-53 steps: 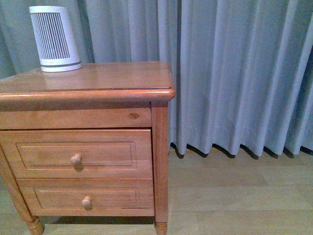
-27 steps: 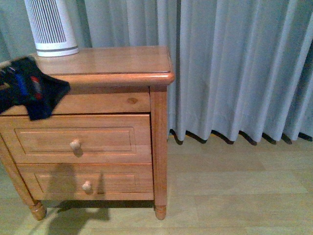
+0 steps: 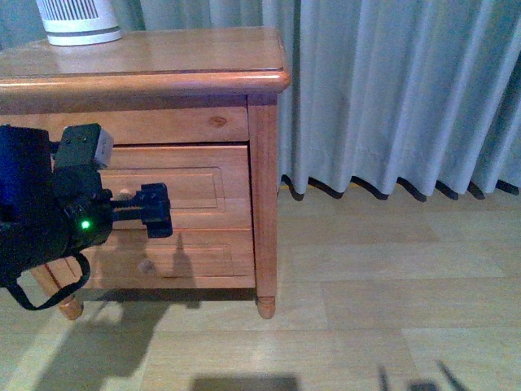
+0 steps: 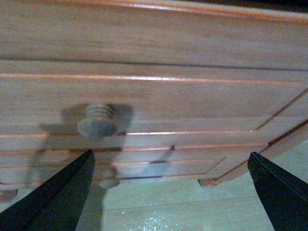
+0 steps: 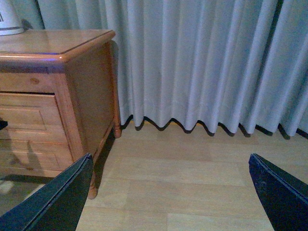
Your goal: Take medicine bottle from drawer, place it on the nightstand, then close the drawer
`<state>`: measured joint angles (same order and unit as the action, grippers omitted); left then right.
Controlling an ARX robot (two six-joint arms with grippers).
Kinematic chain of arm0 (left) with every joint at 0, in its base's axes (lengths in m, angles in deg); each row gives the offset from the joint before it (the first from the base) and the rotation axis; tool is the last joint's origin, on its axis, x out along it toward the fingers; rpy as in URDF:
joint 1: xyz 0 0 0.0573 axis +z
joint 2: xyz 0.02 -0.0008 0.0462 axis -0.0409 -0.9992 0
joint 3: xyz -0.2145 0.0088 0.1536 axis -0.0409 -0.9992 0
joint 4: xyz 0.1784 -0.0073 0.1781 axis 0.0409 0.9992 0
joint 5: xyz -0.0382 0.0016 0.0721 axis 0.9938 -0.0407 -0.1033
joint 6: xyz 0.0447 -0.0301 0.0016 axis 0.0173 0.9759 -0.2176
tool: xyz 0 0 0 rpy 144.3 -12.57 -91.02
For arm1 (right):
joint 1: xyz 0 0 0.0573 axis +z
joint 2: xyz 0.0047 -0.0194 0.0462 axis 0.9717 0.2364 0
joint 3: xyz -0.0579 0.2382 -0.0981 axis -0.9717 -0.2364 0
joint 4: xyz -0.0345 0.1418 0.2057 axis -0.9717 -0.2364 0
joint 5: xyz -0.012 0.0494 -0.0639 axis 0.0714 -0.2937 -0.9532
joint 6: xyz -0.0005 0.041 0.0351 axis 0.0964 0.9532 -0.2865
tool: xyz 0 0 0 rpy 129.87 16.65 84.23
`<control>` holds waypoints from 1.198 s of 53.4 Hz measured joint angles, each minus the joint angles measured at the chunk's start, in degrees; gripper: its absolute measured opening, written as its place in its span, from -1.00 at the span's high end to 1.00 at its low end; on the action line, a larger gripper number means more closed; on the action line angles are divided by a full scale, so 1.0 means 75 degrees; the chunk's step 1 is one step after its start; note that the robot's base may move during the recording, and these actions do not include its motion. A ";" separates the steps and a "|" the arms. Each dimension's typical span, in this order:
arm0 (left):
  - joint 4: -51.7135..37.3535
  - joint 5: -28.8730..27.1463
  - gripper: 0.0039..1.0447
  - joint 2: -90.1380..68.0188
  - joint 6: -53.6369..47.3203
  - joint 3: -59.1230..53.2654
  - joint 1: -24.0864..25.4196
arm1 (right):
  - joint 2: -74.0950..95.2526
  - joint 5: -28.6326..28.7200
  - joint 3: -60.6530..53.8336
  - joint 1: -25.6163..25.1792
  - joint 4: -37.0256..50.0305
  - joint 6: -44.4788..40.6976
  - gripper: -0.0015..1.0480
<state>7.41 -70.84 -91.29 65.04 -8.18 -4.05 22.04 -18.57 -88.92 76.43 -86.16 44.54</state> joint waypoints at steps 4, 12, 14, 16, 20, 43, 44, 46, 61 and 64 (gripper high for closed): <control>0.0096 -0.0079 -0.88 -0.0152 -0.0050 0.0251 -0.0003 | 0.0000 0.0000 0.0000 0.0000 0.0000 0.0000 -0.87; 0.0187 -0.0093 -0.88 -0.0367 -0.0114 0.0565 0.0000 | 0.0000 0.0003 0.0000 0.0000 0.0000 0.0000 -0.87; 0.0201 -0.0122 -0.88 -0.0388 -0.0125 0.0595 0.0000 | 0.0000 0.0003 0.0000 0.0000 0.0000 0.0000 -0.87; 0.0207 -0.0134 -0.88 -0.0399 -0.0137 0.0612 0.0000 | 0.0000 0.0000 0.0000 0.0000 0.0000 -0.0003 -0.87; 0.0216 -0.0137 -0.88 -0.0434 -0.0154 0.0650 0.0015 | 0.0000 0.0003 0.0000 0.0000 0.0000 0.0000 -0.87; 0.0376 -0.0047 -0.88 -0.0603 -0.0478 0.0871 0.0283 | 0.0000 0.0000 0.0000 0.0000 0.0000 0.0000 -0.87; 0.0376 -0.0047 -0.88 -0.0603 -0.0481 0.0871 0.0294 | 0.0000 0.0003 0.0000 0.0000 0.0000 0.0000 -0.87; 0.0373 -0.0047 -0.88 -0.0603 -0.0501 0.0871 0.0306 | 0.0000 0.0000 0.0000 0.0000 0.0000 0.0000 -0.87; 0.0367 -0.0050 -0.88 -0.0612 -0.0580 0.0871 0.0364 | 0.0000 0.0000 0.0000 0.0000 0.0000 0.0000 -0.87; 0.0367 -0.0050 -0.88 -0.0627 -0.0600 0.0874 0.0376 | 0.0000 0.0000 0.0000 0.0000 0.0000 0.0000 -0.87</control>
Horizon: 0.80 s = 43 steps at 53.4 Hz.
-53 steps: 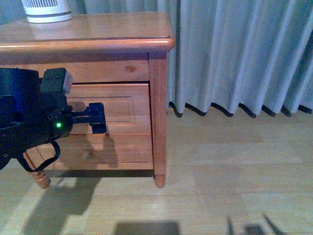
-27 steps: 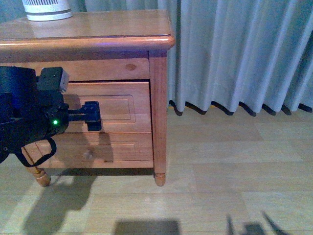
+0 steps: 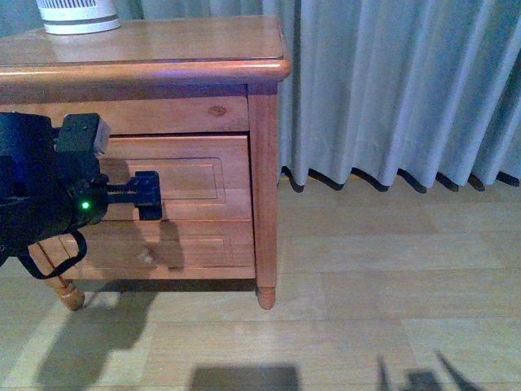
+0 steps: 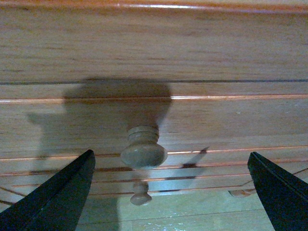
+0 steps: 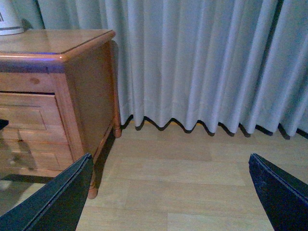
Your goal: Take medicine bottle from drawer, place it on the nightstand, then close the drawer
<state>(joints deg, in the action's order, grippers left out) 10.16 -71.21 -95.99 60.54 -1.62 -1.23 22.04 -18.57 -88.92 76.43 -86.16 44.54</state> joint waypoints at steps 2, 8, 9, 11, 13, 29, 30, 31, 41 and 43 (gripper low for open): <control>0.0000 0.0000 -0.88 -0.0006 -0.0012 0.0003 0.0003 | 0.0000 0.0003 0.0000 0.0000 0.0000 0.0000 -0.87; -0.0003 -0.0006 -0.88 -0.0087 -0.0023 0.0061 0.0020 | 0.0000 0.0000 0.0000 0.0000 0.0000 0.0000 -0.87; -0.0012 -0.0006 -0.88 -0.0102 -0.0023 0.0070 0.0020 | 0.0000 0.0000 0.0000 0.0000 0.0000 0.0000 -0.87; -0.0020 -0.0006 -0.88 -0.0114 -0.0023 0.0079 0.0026 | 0.0000 0.0000 0.0000 0.0000 0.0000 0.0000 -0.87; -0.0041 -0.0017 -0.88 -0.0117 -0.0023 0.0082 0.0026 | 0.0000 0.0000 0.0000 0.0000 0.0000 0.0000 -0.87; -0.0303 -0.0085 -0.88 -0.0119 -0.0076 0.0119 0.0023 | 0.0000 0.0000 0.0000 0.0000 0.0000 0.0000 -0.87; -0.0303 -0.0085 -0.88 -0.0119 -0.0087 0.0119 0.0020 | 0.0000 0.0000 0.0000 0.0000 0.0000 0.0000 -0.87; -0.0303 -0.0085 -0.88 -0.0122 -0.0102 0.0122 0.0017 | 0.0000 0.0000 0.0000 0.0000 0.0000 0.0000 -0.87; -0.0312 -0.0175 -0.88 -0.0178 -0.0137 0.0181 -0.0003 | 0.0000 0.0000 0.0000 0.0000 0.0000 0.0000 -0.87; -0.0312 -0.0178 -0.88 -0.0195 -0.0140 0.0201 -0.0006 | 0.0000 0.0000 0.0000 0.0000 0.0000 0.0000 -0.87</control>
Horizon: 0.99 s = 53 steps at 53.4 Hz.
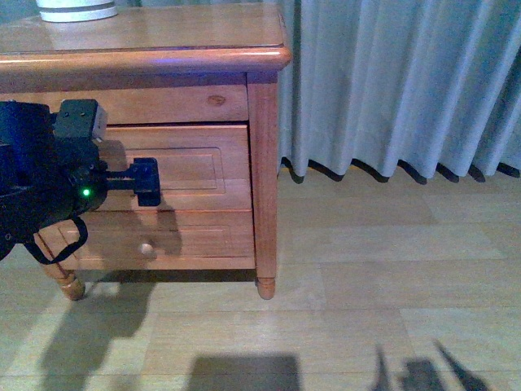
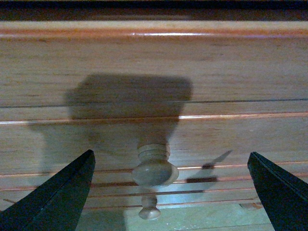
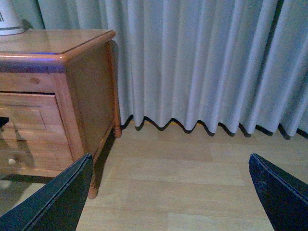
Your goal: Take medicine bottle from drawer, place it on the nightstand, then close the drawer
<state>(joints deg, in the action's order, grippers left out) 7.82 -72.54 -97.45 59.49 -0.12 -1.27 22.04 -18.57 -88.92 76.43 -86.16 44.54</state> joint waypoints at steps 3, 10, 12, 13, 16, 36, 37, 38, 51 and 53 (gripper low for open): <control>0.0000 -0.0023 -0.88 -0.0038 0.0000 0.0038 -0.0006 | 0.0000 0.0003 0.0000 0.0000 0.0000 0.0000 -0.87; 0.0015 -0.0050 -0.88 -0.0067 0.0000 0.0099 -0.0017 | 0.0000 0.0000 0.0000 0.0000 0.0000 0.0000 -0.87; 0.0026 -0.0058 -0.88 -0.0082 0.0000 0.0114 -0.0020 | 0.0000 0.0000 0.0000 0.0000 0.0000 0.0000 -0.87; 0.0026 -0.0061 -0.88 -0.0096 0.0000 0.0125 -0.0023 | 0.0000 0.0000 0.0000 0.0000 0.0000 0.0000 -0.87; 0.0047 -0.0082 -0.88 -0.0154 0.0003 0.0160 -0.0032 | 0.0000 0.0000 0.0000 0.0000 0.0000 0.0000 -0.87; 0.0131 -0.0163 -0.88 -0.0420 0.0012 0.0338 -0.0067 | 0.0000 0.0000 0.0000 0.0000 0.0000 0.0000 -0.87; 0.0137 -0.0166 -0.88 -0.0425 0.0012 0.0344 -0.0067 | 0.0000 0.0000 0.0000 0.0000 0.0000 0.0000 -0.87; 0.0140 -0.0166 -0.88 -0.0428 0.0012 0.0344 -0.0070 | 0.0000 0.0000 0.0000 0.0000 0.0000 0.0000 -0.87; 0.0160 -0.0251 -0.64 -0.0428 0.0035 0.0356 -0.0082 | 0.0000 0.0003 0.0000 0.0000 0.0000 0.0000 -0.87; 0.0160 -0.0248 -0.54 -0.0428 0.0038 0.0358 -0.0082 | 0.0000 0.0000 0.0000 0.0000 0.0000 0.0000 -0.87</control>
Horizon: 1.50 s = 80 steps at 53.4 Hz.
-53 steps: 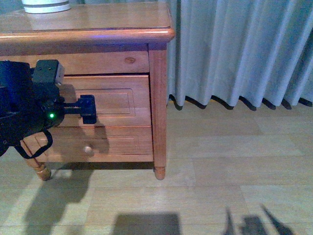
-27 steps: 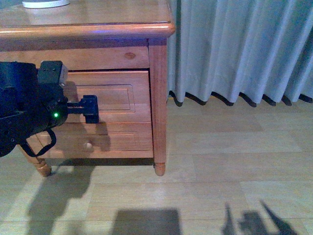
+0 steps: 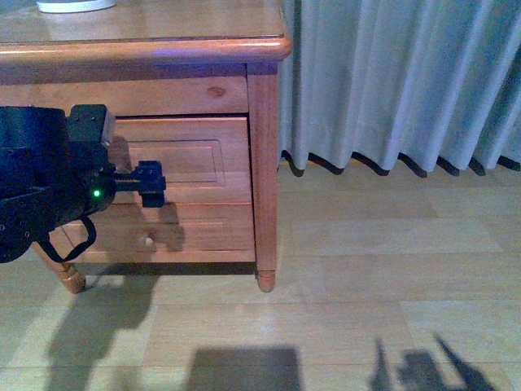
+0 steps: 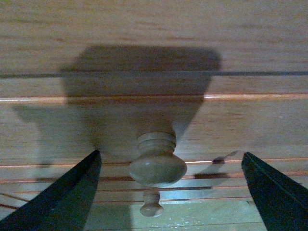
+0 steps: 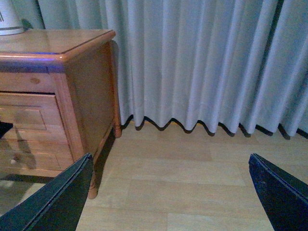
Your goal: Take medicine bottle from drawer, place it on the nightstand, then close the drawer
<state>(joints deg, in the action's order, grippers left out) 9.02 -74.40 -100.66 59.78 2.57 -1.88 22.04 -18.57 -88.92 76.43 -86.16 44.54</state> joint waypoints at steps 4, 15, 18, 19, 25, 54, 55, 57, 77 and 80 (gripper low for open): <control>0.0003 -0.0003 -0.30 0.0000 0.0006 0.0012 0.0000 | 0.0000 0.0000 0.0000 0.0000 0.0000 0.0000 -0.87; 0.0000 -0.0038 0.27 0.0000 0.0020 0.0012 0.0015 | 0.0000 0.0000 0.0000 0.0000 0.0000 0.0000 -0.87; 0.0000 -0.0029 0.43 0.0003 0.0020 0.0012 0.0041 | 0.0000 0.0003 0.0000 0.0000 0.0000 -0.0003 -0.87; -0.0003 -0.0026 0.45 0.0003 0.0020 0.0009 0.0044 | 0.0000 0.0000 0.0000 0.0000 0.0000 0.0000 -0.87; -0.0050 -0.0020 0.50 0.0023 0.0015 -0.0050 0.0044 | 0.0000 0.0000 0.0000 0.0000 0.0000 0.0000 -0.87; -0.1271 0.0259 0.51 0.0831 -0.0015 -0.2171 0.0131 | 0.0000 0.0000 0.0000 0.0000 0.0000 0.0000 -0.87; -0.1317 0.0265 0.51 0.0860 -0.0017 -0.2253 0.0131 | 0.0000 0.0000 0.0000 0.0000 0.0000 -0.0003 -0.87; -0.1451 0.0280 0.51 0.0941 -0.0015 -0.2486 0.0131 | 0.0000 0.0003 0.0000 0.0000 0.0000 0.0000 -0.87; -0.2981 0.0554 0.51 0.1510 0.0096 -0.4832 0.0242 | 0.0000 0.0000 0.0000 0.0000 0.0000 0.0000 -0.87; -0.3354 0.0600 0.51 0.1510 0.0117 -0.5202 0.0271 | 0.0000 0.0000 0.0000 0.0000 0.0000 0.0000 -0.87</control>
<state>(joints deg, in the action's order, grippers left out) -16.13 -69.90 -89.34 60.65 -36.44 0.15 22.04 -18.57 -88.92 76.43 -86.16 44.54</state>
